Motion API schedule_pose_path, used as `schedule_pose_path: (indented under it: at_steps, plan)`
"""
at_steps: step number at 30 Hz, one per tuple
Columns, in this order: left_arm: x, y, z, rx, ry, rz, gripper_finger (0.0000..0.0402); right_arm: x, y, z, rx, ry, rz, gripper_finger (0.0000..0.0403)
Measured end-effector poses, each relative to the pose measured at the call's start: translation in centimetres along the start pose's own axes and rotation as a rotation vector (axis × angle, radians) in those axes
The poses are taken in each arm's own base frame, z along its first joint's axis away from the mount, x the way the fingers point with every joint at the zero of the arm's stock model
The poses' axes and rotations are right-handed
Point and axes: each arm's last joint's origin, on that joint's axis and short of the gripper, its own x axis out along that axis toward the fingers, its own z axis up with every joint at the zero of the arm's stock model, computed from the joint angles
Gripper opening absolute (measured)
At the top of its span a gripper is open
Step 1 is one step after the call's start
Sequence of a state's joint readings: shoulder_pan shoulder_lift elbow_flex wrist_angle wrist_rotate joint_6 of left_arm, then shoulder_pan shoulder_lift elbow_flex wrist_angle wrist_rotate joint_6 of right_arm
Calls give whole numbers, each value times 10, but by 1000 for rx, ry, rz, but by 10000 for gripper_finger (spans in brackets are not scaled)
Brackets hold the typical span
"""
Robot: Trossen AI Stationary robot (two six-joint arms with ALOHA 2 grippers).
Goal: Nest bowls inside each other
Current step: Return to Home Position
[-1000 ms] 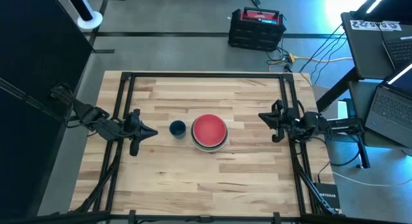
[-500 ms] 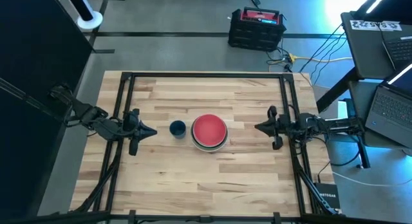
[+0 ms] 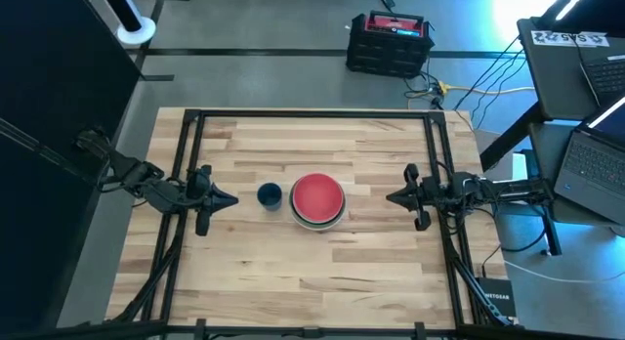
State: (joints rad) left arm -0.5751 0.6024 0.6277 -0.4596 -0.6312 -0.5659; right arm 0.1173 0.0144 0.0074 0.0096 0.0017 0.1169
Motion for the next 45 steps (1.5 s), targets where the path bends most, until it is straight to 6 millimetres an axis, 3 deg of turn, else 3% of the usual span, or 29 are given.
schedule_pose_path:
  at_steps: [14, 19, 34, 38, 45]
  plan:
    - [-1, 4, -5, 137, -69, -36, 0, 0, 0, 0, -2, 5, -3, 0]
    - [-4, 11, -20, 126, -180, -246, 0, 0, 0, 0, -2, 5, -4, 0]
    - [-17, 39, -74, 97, -199, -709, 0, 0, 0, 0, -2, 5, -5, 0]
    - [-7, 42, -93, 197, -112, -686, 0, 0, 0, 0, -2, 5, -5, 0]
    - [8, 48, -104, 283, -200, -568, 0, 0, 0, 0, -2, 4, -6, 0]
